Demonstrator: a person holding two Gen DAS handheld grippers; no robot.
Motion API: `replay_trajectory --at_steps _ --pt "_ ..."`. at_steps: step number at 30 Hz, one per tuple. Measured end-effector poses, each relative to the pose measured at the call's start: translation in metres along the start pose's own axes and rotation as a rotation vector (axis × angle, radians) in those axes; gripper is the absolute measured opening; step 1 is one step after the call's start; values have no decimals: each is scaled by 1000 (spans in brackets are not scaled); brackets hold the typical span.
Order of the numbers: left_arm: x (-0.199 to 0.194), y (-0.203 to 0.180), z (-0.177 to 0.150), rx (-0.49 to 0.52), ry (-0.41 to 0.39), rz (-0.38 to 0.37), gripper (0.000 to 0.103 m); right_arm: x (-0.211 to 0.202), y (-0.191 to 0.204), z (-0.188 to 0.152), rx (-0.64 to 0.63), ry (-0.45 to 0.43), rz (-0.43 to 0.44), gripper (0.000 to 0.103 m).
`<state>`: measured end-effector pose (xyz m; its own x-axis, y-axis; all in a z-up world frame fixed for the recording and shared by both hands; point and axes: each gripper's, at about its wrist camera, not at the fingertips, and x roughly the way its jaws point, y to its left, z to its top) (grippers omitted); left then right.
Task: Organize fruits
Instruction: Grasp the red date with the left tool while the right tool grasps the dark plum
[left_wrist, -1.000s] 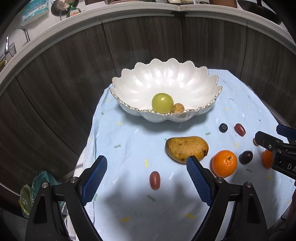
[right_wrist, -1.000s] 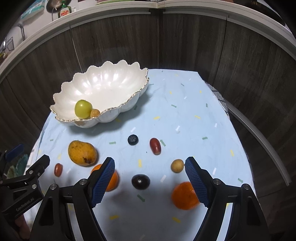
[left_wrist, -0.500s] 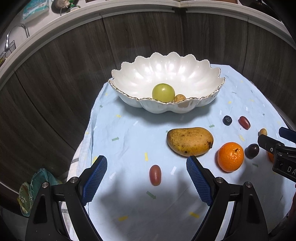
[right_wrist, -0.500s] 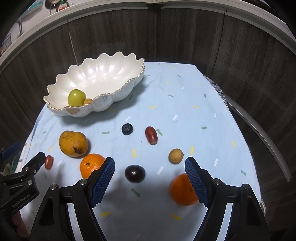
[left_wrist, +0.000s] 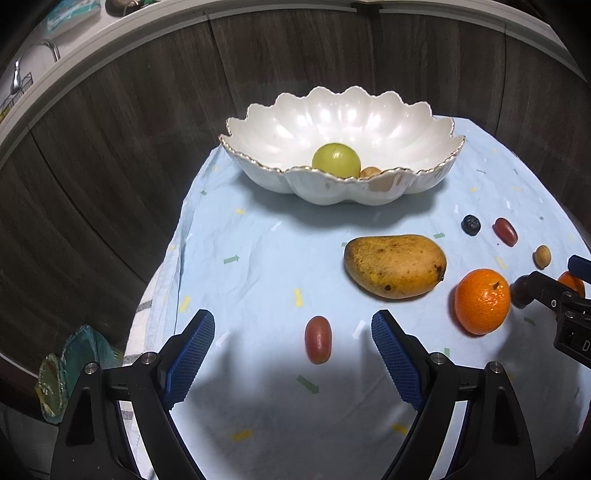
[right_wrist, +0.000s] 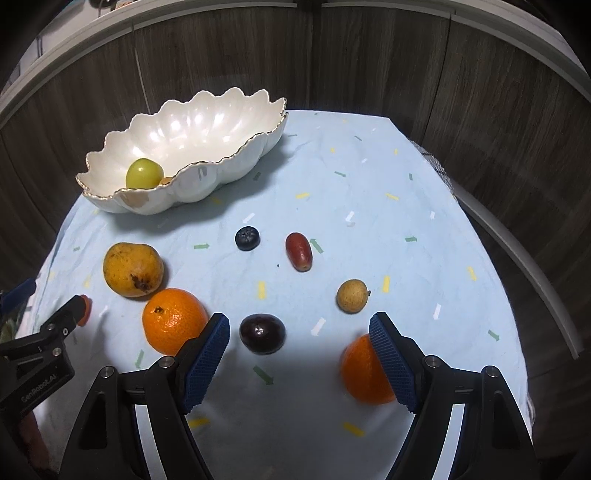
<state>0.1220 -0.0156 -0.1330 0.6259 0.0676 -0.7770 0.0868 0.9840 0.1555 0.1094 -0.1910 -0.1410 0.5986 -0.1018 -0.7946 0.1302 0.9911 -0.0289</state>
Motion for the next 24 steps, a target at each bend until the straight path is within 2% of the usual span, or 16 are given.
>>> replay_trajectory --at_steps 11,20,24 --pt "11 5 -4 -17 34 4 86 2 10 -1 -49 -1 -4 77" --pt "22 4 -7 -10 69 1 75 14 14 -5 -66 40 11 63" --pt "24 5 -7 -17 76 -6 73 17 17 -5 -73 48 20 61"
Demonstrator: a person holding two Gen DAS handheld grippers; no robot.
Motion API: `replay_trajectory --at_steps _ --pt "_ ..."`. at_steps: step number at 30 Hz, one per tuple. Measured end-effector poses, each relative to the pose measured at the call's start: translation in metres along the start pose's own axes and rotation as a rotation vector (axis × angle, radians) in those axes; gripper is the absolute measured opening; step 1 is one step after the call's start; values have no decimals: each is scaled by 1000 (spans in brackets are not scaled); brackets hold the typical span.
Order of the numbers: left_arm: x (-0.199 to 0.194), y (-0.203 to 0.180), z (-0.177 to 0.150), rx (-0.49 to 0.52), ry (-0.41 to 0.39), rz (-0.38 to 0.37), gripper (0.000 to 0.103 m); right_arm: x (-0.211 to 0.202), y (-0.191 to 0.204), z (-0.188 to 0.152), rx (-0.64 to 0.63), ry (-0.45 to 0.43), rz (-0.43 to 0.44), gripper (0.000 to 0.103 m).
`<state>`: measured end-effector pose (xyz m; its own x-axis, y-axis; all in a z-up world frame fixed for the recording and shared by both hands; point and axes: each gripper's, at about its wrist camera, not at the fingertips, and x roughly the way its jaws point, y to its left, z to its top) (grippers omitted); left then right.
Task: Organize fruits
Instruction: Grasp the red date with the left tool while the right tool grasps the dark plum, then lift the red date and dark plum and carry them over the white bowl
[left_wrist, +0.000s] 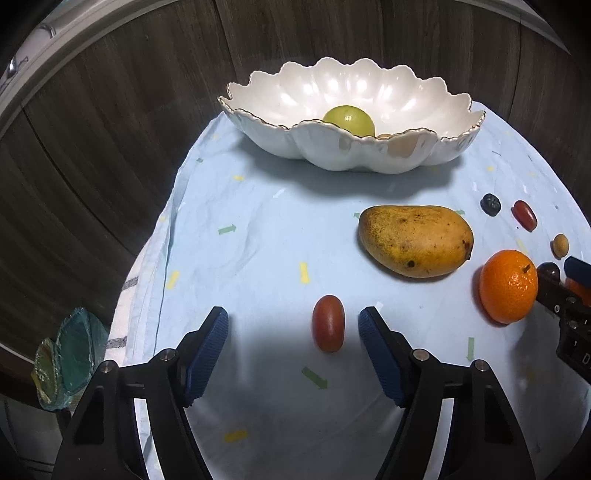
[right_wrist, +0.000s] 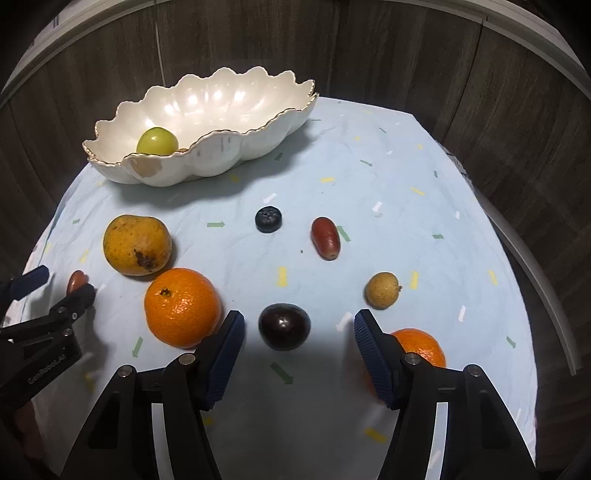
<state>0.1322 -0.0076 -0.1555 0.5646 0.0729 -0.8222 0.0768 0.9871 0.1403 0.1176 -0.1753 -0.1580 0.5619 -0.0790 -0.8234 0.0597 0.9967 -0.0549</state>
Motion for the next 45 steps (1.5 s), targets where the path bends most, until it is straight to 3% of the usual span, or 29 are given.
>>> replay_trajectory --at_steps 5,12,16,45 --pt "0 -1 -1 1 -6 -20 65 8 0 -2 10 29 26 51" --pt "-1 -5 0 16 -10 -69 32 8 2 -1 5 23 55 31" --pt "-3 -7 -1 34 -8 -79 17 8 0 -1 19 23 64 30" --pt "-35 1 3 36 -81 -78 16 -27 -3 5 34 -58 91 30"
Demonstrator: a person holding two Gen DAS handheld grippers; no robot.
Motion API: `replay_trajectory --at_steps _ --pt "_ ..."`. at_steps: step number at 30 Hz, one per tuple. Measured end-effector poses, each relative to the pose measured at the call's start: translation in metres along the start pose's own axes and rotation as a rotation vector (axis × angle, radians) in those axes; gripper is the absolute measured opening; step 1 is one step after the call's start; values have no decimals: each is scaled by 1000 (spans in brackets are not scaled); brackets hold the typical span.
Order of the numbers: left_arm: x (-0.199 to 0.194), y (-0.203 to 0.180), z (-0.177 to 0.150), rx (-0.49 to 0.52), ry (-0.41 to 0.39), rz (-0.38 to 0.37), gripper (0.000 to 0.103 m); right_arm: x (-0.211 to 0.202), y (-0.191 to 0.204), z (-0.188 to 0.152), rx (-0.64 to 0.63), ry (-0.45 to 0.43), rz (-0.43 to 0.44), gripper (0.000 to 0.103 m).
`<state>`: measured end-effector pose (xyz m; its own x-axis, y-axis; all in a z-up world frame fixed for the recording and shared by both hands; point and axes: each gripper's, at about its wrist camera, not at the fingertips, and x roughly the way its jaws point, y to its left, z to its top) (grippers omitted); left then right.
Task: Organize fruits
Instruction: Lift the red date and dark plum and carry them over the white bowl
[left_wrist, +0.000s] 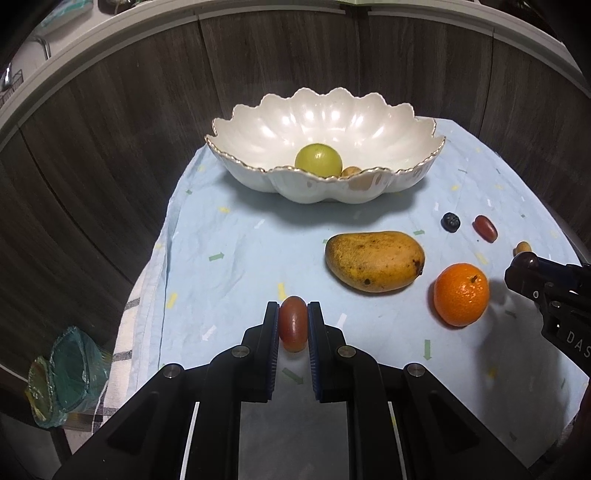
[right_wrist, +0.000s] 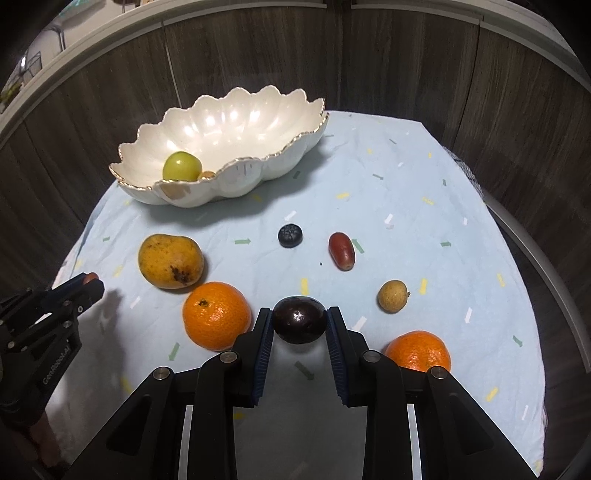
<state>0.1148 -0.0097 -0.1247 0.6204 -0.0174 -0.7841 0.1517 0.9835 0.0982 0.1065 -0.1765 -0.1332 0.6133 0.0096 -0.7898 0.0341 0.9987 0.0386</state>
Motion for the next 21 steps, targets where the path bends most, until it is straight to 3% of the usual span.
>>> replay_trajectory --at_steps 21 --pt "-27 0 19 -4 -46 -13 16 -32 7 20 -8 -78 25 30"
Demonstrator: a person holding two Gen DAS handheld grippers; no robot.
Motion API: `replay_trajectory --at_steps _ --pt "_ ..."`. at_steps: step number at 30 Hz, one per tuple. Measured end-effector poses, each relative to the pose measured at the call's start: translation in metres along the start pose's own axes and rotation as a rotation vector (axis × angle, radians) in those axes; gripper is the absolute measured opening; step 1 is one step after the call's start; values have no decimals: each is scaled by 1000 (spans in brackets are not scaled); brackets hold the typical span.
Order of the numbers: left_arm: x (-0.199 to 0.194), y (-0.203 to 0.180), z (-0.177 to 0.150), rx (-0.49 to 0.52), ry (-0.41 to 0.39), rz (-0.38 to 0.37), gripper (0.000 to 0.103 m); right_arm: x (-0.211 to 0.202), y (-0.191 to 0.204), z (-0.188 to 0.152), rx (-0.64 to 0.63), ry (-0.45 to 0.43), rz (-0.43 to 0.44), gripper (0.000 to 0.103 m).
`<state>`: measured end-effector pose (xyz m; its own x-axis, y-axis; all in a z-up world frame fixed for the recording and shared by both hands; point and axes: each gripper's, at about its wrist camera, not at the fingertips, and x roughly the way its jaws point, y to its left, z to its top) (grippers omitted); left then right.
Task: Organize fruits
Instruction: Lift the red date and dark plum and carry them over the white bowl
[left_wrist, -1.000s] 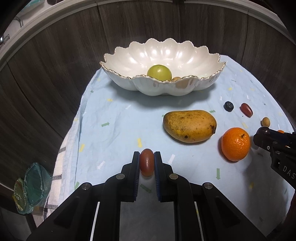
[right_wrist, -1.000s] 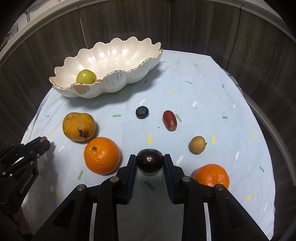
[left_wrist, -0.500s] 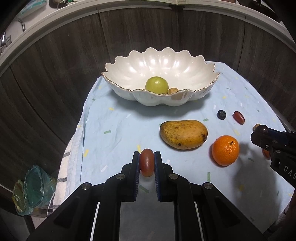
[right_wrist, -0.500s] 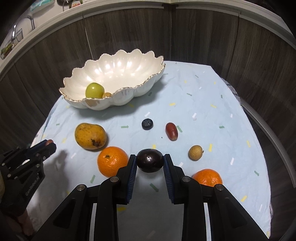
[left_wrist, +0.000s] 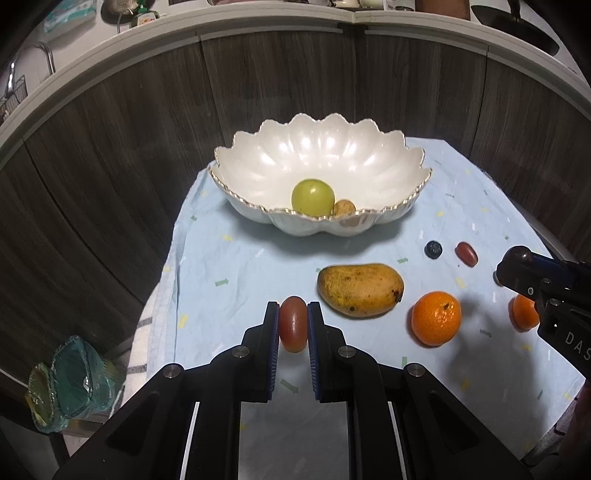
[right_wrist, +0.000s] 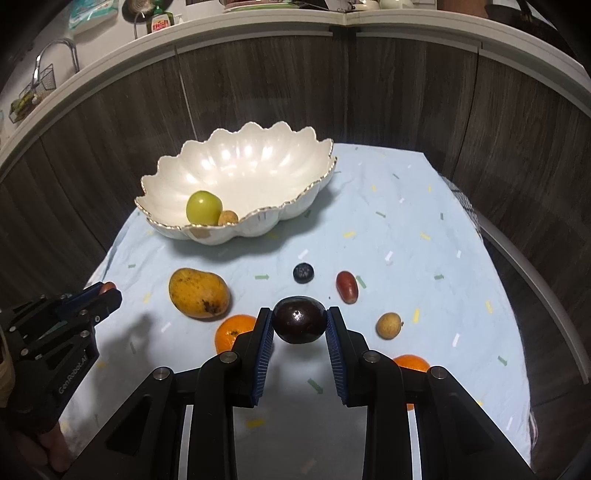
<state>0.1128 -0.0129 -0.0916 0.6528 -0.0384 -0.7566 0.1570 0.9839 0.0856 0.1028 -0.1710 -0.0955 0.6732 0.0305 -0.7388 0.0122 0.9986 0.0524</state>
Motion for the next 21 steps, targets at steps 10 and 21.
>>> replay_trajectory --at_steps 10,21 --pt "-14 -3 16 15 -50 4 16 -14 3 19 -8 -53 6 30" --pt "-22 -2 38 8 -87 5 16 -24 4 41 -15 -107 18 30"
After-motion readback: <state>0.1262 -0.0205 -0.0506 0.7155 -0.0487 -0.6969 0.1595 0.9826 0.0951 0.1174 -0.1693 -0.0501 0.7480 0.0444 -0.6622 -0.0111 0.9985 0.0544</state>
